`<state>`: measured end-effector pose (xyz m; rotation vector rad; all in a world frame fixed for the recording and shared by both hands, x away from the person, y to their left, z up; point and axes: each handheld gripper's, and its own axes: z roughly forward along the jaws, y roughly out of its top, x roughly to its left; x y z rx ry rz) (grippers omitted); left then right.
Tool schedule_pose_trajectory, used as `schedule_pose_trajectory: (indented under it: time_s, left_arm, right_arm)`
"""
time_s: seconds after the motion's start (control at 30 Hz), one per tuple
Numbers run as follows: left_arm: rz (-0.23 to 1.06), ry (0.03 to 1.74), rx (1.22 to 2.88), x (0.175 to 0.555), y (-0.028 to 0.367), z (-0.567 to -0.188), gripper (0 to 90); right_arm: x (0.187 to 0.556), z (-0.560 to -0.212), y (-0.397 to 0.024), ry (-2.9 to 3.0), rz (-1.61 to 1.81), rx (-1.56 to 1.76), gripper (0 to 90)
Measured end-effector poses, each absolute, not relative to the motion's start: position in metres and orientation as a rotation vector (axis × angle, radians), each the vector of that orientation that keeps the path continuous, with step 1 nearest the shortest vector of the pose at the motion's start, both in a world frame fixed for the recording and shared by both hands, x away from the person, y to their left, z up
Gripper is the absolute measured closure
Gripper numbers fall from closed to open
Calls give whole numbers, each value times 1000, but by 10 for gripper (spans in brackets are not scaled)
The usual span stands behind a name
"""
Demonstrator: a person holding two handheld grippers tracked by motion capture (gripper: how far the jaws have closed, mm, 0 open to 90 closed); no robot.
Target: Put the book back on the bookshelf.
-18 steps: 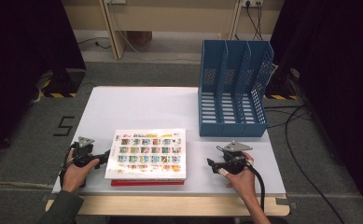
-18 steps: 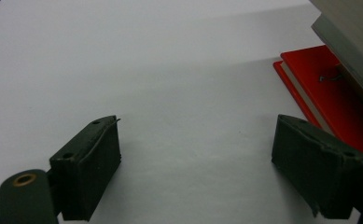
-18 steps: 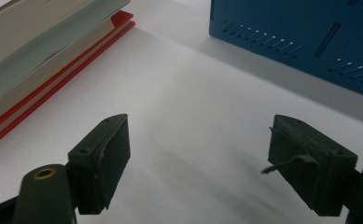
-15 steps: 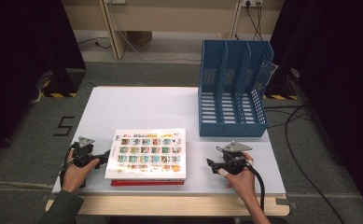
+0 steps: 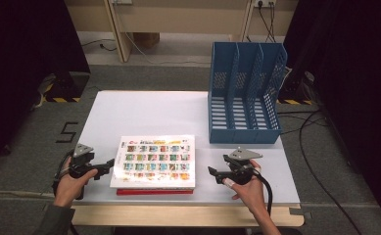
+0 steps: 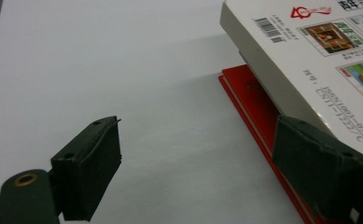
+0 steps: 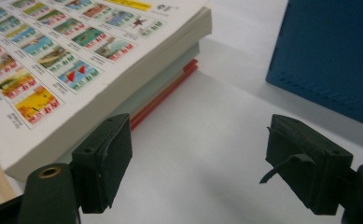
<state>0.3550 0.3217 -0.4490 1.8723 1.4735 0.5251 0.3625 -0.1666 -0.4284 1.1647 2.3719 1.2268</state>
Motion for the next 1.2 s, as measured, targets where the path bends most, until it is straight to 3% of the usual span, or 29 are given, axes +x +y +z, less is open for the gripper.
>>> schedule_pose_trajectory:
  time_s: [0.33,0.53,0.67,0.83,0.97,1.2]
  left_arm:
    - [525,1423,1888,352,318,-446,188]
    - [508,1395,1899,347,311,-443,430]
    - [497,1398,1893,346,309,-440,512]
    - [491,1378,1885,343,305,-434,514]
    - [504,1370,1931,344,299,-434,458]
    - [510,1349,1953,342,288,-435,473]
  right_arm:
    - [359,-426,-157,2383,1258,1143,246]
    - [361,-427,-154,2394,1269,1145,247]
    - [363,-428,-155,2393,1288,1168,248]
    - [364,-430,-155,2396,1316,1187,247]
    - [366,-433,-152,2415,1356,1208,241]
    - [369,-434,-149,2419,1465,1255,228]
